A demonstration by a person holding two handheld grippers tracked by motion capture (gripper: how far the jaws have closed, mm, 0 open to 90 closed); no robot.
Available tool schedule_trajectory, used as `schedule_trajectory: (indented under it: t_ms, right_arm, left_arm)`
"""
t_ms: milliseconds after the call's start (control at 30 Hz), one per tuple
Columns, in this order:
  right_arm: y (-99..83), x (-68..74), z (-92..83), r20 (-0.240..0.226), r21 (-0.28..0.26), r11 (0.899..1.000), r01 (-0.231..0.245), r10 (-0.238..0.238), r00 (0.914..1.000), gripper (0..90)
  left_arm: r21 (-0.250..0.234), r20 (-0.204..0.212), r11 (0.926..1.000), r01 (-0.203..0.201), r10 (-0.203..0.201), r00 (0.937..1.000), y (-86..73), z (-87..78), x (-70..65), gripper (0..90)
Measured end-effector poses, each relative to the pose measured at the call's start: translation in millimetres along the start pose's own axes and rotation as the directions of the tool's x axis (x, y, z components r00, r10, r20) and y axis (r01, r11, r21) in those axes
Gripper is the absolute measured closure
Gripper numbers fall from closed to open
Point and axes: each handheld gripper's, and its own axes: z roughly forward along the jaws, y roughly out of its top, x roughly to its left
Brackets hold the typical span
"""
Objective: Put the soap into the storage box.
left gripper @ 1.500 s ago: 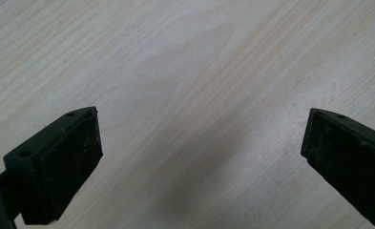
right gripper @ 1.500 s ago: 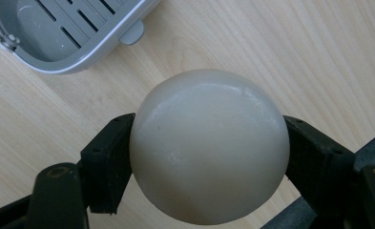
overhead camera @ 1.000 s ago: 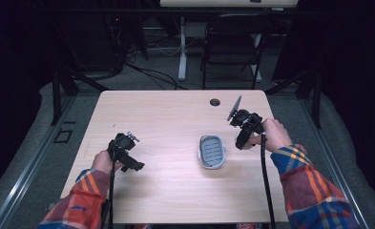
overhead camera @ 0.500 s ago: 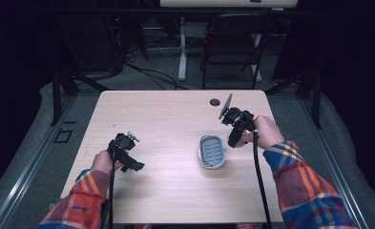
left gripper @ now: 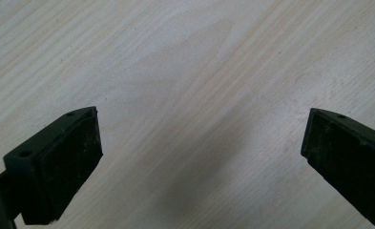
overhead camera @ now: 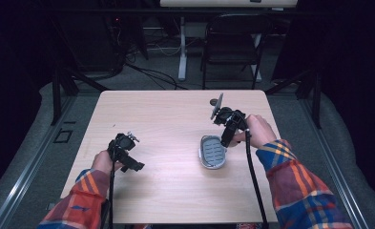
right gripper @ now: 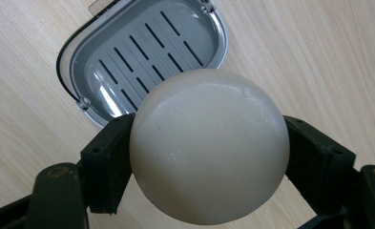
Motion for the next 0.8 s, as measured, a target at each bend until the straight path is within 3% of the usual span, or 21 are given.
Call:
schedule_trajectory:
  t_ms: [800]
  right_arm:
    - [32.2, 25.0, 27.1, -0.042, 0.012, 0.998, 0.068, -0.068, 0.9968, 24.1]
  left_arm:
    - [0.001, 0.005, 1.0, -0.003, 0.003, 1.0, -0.1, 0.1, 0.2, 0.0]
